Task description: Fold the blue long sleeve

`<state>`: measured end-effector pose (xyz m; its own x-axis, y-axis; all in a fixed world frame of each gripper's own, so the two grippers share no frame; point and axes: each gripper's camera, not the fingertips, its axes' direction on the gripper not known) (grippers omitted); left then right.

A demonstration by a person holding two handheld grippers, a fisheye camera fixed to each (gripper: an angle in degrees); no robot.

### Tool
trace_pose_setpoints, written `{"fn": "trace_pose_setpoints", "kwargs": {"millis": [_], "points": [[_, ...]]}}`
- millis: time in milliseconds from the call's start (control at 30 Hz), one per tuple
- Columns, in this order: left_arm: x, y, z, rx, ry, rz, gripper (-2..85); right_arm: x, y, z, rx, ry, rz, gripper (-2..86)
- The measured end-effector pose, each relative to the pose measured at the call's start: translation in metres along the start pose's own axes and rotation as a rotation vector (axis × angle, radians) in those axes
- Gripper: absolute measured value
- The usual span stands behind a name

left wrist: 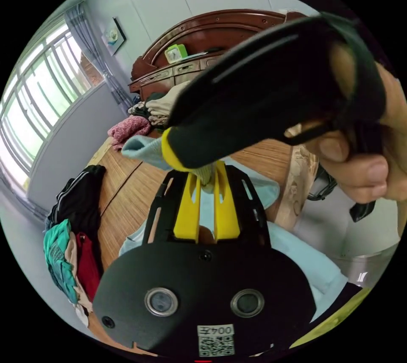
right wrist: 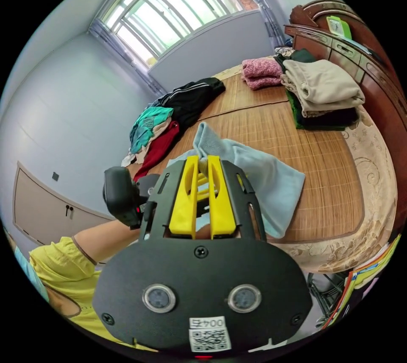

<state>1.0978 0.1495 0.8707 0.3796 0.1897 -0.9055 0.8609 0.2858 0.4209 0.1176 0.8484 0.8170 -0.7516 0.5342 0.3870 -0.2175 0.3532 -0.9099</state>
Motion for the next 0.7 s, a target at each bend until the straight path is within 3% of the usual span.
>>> {"fn": "trace_pose_setpoints", "kwargs": {"millis": [300,533,700], "points": [[-0.060,0.024,-0.006,0.062,0.079,-0.190,6.7,0.030,0.114,-0.016,0.254,0.018,0.044,5.9],[-0.105,0.053,-0.027,0.113,0.067,-0.197,6.8,0.066,0.180,0.129,-0.011,0.142,0.137,1.2],[-0.134,0.120,-0.035,0.138,0.087,-0.273,6.9,0.086,0.203,0.176,-0.090,0.183,0.208,2.9]]}}
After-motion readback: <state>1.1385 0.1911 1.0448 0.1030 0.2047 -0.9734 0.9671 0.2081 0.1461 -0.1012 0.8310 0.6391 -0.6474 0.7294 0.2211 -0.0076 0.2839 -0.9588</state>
